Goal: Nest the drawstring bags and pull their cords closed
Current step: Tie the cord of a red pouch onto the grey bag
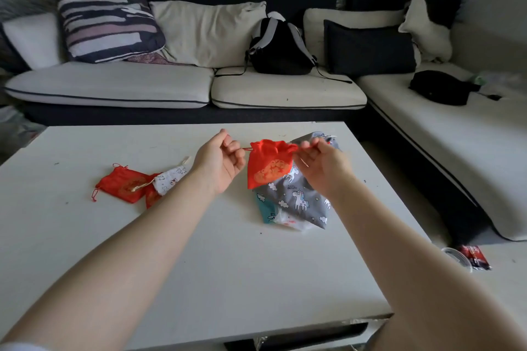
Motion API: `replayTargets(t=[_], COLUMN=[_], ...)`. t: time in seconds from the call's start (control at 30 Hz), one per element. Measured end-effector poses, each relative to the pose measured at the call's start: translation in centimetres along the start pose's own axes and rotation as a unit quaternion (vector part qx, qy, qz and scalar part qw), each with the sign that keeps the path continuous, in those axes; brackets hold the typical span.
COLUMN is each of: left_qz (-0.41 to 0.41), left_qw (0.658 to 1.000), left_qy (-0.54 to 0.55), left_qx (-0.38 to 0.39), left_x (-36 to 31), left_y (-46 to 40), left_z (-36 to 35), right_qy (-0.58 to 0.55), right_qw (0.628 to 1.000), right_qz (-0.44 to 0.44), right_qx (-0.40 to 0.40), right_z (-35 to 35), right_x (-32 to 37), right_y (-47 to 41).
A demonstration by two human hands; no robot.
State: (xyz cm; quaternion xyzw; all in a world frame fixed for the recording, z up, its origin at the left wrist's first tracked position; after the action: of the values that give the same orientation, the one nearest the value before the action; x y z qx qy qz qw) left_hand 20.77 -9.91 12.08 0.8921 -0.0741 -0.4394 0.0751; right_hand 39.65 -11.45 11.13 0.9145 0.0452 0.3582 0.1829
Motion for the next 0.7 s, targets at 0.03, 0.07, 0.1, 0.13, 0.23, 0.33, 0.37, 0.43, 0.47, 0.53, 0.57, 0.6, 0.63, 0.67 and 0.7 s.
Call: replayTargets(t=[0.03, 0.07, 0.1, 0.13, 0.23, 0.33, 0.37, 0.43, 0.47, 0.53, 0.57, 0.6, 0.63, 0.67, 0.7], left_qz=[-0.001, 0.000, 0.002, 0.005, 0.002, 0.000, 0.002, 0.005, 0.004, 0.001, 0.000, -0.002, -0.005, -0.008, -0.011], left_qw=[1.000, 0.999, 0.998, 0.998, 0.997, 0.997, 0.996, 0.995, 0.995, 0.995, 0.996, 0.996, 0.996, 0.996, 0.995], left_qy=[-0.002, -0.004, -0.008, -0.014, -0.046, -0.065, -0.069, -0.074, -0.072, -0.068, -0.069, -0.072, -0.077, -0.084, -0.093], left_qx=[-0.026, -0.048, -0.062, -0.069, -0.056, -0.051, -0.055, -0.066, -0.070, -0.067, -0.062, -0.056, -0.049, -0.042, -0.036], left_x=[-0.2, -0.3, -0.3, -0.2, 0.3, 0.0, -0.1, 0.0, 0.1, 0.3, 0.2, 0.1, 0.0, -0.2, -0.3], left_y=[-0.3, -0.5, -0.6, -0.5, -0.3, -0.2, -0.2, -0.1, 0.0, 0.1, 0.1, 0.1, 0.1, 0.0, 0.1], left_z=[0.5, 1.0, 1.3, 1.5, 1.0, 1.0, 1.1, 1.3, 1.2, 0.7, 0.4, 0.1, -0.2, -0.5, -0.8], right_qy=[-0.029, -0.061, -0.081, -0.086, -0.038, 0.033, 0.052, 0.112, 0.145, 0.210, 0.247, 0.282, 0.316, 0.350, 0.386], right_qw=[0.999, 0.997, 0.995, 0.994, 0.998, 0.997, 0.996, 0.990, 0.985, 0.972, 0.963, 0.953, 0.943, 0.930, 0.915], right_qz=[-0.004, -0.012, -0.018, -0.025, -0.033, -0.059, -0.069, -0.082, -0.089, -0.098, -0.101, -0.104, -0.107, -0.110, -0.111], right_qx=[-0.016, -0.034, -0.049, -0.057, -0.047, -0.029, -0.029, -0.030, -0.030, -0.030, -0.028, -0.022, -0.010, 0.006, 0.027], right_z=[0.3, 0.7, 1.1, 1.3, 1.3, 1.1, 1.2, 1.1, 0.9, 0.4, 0.1, -0.2, -0.7, -1.1, -1.5], right_x=[0.4, 0.7, 0.8, 0.7, 0.1, -0.1, -0.1, -0.4, -0.6, -1.1, -1.3, -1.6, -1.7, -1.9, -2.1], right_y=[0.0, -0.1, -0.1, 0.0, 0.1, 0.4, 0.6, 0.9, 1.0, 1.3, 1.5, 1.6, 2.0, 2.4, 2.7])
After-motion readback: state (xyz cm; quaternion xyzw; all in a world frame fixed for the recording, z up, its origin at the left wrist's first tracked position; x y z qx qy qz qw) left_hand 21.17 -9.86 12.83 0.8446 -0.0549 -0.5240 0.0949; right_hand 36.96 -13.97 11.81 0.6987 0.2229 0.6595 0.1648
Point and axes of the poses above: each hand's wrist, its own y-axis away from the middle knuckle, its own z-axis out of the back of the hand, x = y × z, the point moved 4 cm from there along -y, towards the middle knuckle, and after that the axes turned 6 degrees about -z, right-handed, at the moved point
